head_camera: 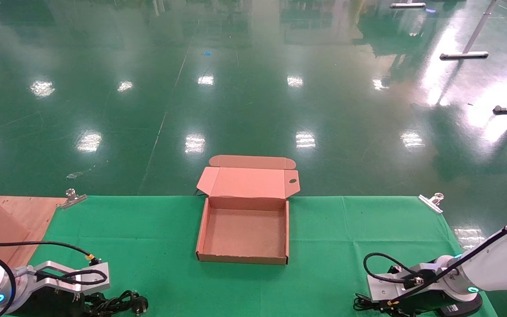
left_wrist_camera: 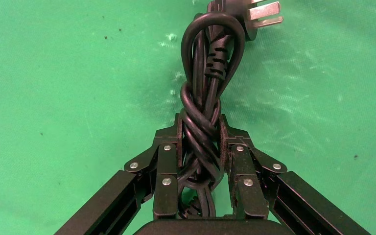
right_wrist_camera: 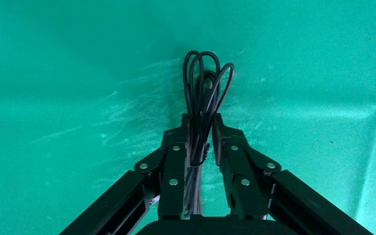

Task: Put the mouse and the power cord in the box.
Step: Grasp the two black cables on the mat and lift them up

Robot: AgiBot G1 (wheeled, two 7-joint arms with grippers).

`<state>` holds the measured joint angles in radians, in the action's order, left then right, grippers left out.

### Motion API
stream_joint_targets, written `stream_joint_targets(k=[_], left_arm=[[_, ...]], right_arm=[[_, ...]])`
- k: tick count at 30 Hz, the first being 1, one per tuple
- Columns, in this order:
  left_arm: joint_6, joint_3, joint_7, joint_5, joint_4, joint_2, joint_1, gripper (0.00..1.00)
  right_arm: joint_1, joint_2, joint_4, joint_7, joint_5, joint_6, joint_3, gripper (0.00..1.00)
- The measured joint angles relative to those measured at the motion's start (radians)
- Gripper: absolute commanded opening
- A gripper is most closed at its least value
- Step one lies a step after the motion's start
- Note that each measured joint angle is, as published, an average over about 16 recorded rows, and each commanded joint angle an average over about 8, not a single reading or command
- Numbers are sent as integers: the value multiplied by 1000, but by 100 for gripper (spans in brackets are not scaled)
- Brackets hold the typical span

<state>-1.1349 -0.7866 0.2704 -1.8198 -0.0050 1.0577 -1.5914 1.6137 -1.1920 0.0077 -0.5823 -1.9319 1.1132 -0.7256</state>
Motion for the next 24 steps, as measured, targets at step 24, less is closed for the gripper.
stream_joint_targets(k=[24], left_arm=[[-142, -29, 36, -44, -87, 52, -238, 0]], right_arm=[[207, 18, 48, -27, 105, 192, 72, 0]])
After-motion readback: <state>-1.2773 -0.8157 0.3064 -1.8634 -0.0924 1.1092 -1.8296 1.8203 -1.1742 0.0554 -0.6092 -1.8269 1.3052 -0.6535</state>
